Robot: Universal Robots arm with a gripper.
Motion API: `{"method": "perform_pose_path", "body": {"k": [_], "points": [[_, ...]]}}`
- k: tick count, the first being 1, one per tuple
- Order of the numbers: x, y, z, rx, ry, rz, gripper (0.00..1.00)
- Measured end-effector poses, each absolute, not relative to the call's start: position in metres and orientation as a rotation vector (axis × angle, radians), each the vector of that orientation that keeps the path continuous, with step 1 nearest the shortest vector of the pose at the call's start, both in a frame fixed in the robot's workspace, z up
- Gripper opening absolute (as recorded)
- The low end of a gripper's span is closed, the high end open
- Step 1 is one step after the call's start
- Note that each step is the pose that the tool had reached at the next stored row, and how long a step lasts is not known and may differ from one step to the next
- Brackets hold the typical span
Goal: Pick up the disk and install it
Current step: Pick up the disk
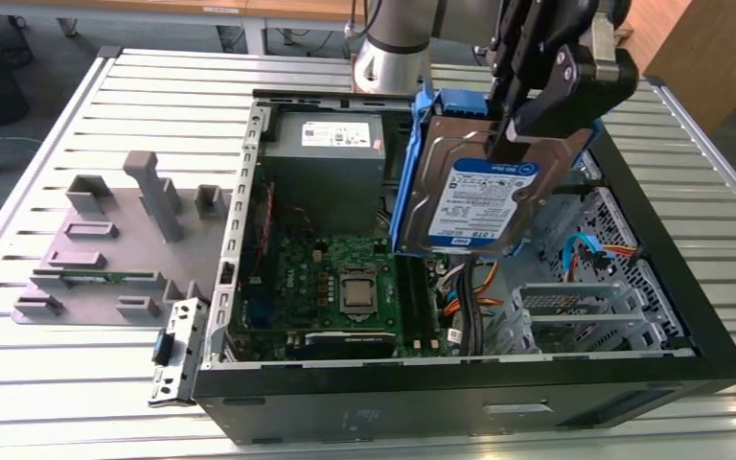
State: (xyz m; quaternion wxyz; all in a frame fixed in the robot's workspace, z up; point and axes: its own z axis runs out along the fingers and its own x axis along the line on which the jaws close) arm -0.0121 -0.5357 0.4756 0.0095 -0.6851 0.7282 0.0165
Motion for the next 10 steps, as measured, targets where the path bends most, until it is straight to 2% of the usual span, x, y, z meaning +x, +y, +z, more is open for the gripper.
{"method": "perform_pose_path", "body": {"k": [10], "points": [[-0.012, -0.562, 0.475, -2.139, 2.274, 0.051, 0.35]]}}
